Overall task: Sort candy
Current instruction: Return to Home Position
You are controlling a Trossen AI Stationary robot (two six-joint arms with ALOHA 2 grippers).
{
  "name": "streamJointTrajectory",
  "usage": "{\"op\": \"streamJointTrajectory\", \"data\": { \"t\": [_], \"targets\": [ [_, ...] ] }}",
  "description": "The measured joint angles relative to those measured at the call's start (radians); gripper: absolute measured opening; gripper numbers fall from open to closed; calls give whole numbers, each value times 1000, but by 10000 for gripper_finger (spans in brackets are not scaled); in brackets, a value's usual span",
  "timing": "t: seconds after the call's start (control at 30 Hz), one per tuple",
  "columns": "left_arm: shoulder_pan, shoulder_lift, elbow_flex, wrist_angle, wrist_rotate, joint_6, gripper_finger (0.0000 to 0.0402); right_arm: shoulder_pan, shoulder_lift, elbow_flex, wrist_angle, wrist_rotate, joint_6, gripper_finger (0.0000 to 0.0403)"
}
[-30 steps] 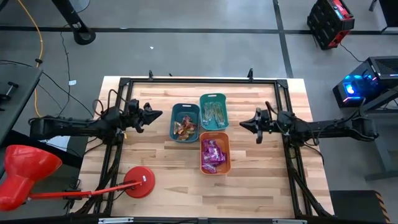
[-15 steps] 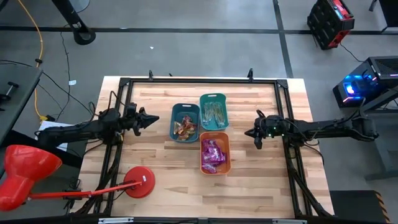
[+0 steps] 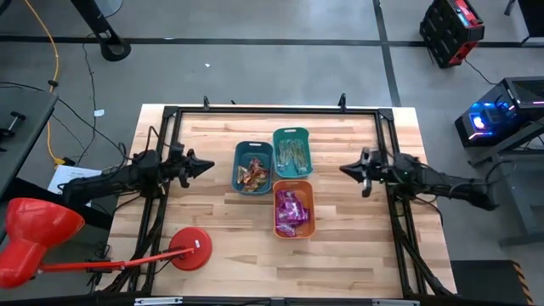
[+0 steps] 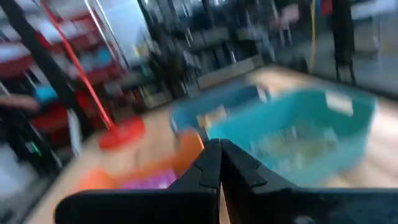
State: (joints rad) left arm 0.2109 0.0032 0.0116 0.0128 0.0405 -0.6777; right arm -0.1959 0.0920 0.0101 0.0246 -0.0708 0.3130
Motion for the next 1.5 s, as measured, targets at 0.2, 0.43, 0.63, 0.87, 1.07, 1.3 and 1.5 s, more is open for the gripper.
{"op": "streamJointTrajectory", "data": {
  "t": [0.2,0.43,0.63,0.87,1.07,1.3,1.5],
  "targets": [
    [-44,-1,0,-2,-7,0,1,9,-92,0,115,0,0,0],
    [-48,-1,0,-6,-24,0,1,13,-92,0,99,-9,0,0],
    [-49,0,0,-6,-25,0,1,13,-92,0,66,-8,0,0],
    [-48,0,0,-6,-25,0,1,13,-78,-1,60,-8,0,0],
    [-48,3,0,-5,-25,0,1,13,-78,-1,59,-8,0,0],
    [-48,3,0,-5,-25,0,1,13,-78,-1,59,-8,0,0],
    [-48,3,0,-5,-25,0,1,13,-77,-1,59,-8,0,0]
  ]
}}
